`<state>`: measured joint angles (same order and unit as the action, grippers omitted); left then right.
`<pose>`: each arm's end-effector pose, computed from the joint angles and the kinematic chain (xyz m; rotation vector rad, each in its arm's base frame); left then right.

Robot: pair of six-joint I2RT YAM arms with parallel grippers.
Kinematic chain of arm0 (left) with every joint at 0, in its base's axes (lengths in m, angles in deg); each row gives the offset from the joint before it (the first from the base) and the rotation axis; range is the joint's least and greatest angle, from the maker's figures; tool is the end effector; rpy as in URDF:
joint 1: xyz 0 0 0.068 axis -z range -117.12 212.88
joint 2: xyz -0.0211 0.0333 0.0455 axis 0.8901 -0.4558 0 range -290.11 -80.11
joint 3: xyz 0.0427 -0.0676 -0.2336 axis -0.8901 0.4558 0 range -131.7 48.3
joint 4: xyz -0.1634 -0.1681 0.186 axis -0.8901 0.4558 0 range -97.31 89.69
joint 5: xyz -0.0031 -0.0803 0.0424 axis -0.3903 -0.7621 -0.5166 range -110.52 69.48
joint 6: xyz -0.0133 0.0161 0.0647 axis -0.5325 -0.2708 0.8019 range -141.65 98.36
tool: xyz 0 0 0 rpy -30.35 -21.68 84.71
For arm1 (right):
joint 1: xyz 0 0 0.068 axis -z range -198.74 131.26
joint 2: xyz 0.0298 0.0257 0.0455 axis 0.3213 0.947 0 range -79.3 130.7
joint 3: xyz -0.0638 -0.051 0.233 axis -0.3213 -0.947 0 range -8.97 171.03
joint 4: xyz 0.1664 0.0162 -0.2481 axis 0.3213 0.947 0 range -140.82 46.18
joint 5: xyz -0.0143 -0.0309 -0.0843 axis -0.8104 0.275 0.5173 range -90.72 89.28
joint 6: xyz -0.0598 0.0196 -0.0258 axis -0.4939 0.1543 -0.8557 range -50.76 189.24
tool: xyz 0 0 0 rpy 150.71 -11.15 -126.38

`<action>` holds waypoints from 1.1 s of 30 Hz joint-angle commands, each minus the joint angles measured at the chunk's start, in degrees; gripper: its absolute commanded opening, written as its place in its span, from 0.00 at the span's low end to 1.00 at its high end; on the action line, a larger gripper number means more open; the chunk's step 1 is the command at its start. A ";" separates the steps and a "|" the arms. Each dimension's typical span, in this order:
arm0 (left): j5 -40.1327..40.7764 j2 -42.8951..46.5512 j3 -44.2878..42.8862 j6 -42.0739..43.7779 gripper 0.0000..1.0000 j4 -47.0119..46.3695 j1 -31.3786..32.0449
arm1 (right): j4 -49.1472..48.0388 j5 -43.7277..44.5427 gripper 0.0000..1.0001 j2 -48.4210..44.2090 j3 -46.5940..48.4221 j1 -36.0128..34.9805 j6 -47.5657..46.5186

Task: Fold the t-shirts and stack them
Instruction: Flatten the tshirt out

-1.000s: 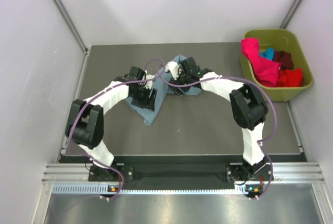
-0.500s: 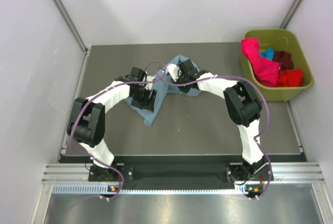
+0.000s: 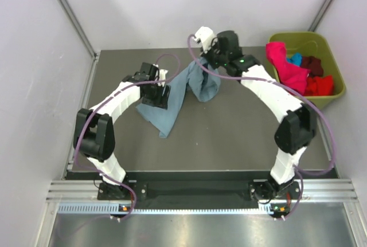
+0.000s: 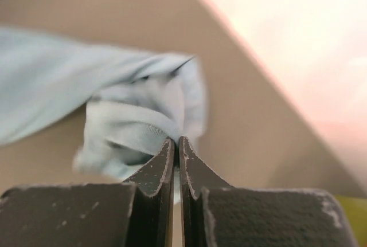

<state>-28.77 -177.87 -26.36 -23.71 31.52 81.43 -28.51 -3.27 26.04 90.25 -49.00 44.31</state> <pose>0.3748 -0.1339 0.1789 0.4301 2.6339 -0.3086 0.4180 0.2468 0.3102 -0.9822 1.8200 0.1033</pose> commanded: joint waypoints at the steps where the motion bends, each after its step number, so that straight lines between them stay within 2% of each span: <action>1: -4.91 2.04 -2.60 -0.22 0.67 3.53 0.09 | -1.04 0.88 0.00 -5.49 1.86 0.55 0.58; 5: -10.01 2.31 -4.18 1.36 0.62 5.90 1.75 | -0.95 0.18 0.00 -6.11 1.33 2.31 1.55; 6: -10.73 2.31 -4.45 1.54 0.59 6.34 2.28 | -0.95 -0.09 0.00 -6.20 1.68 2.66 1.72; 8: -10.74 1.78 -4.54 3.99 0.58 7.22 4.39 | -1.21 -0.44 0.00 -5.76 2.47 4.06 3.13; 15: -5.21 -2.87 -2.16 6.98 0.58 9.24 9.57 | -1.65 -0.88 0.00 -4.35 3.88 6.00 4.44; 18: -1.61 -6.92 -2.08 5.59 0.57 11.01 9.67 | -1.65 -1.14 0.00 -4.18 4.05 6.35 4.63; 22: 2.53 -7.97 0.47 5.49 0.61 7.06 9.76 | -1.74 -1.85 0.00 -4.35 4.05 6.44 5.06; 26: 3.77 -11.31 -0.05 4.97 0.59 6.43 9.76 | -1.65 -2.11 0.00 -4.18 3.70 6.53 5.42; 27: 3.94 -11.84 -0.66 4.88 0.56 6.52 9.76 | -1.65 -2.11 0.00 -4.26 3.53 6.53 5.42; 28: 4.12 -12.54 -1.02 4.97 0.48 6.70 9.76 | -1.74 -2.02 0.00 -4.35 3.35 6.70 5.33; 29: 4.21 -12.72 -1.46 5.14 0.18 7.05 9.76 | -1.74 -1.85 0.00 -4.44 3.00 6.79 5.24; 30: 4.64 -12.64 -2.07 5.32 0.00 7.22 9.67 | -1.74 -1.76 0.00 -4.62 2.82 6.88 5.24; 33: 7.10 -9.48 -2.08 5.49 0.00 7.31 9.58 | -1.39 -1.06 0.00 -6.54 1.24 7.50 5.50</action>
<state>-24.90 -189.45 -26.95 -18.66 39.43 91.24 -27.20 -4.47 22.13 90.87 -42.49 48.90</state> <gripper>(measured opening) 0.018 0.014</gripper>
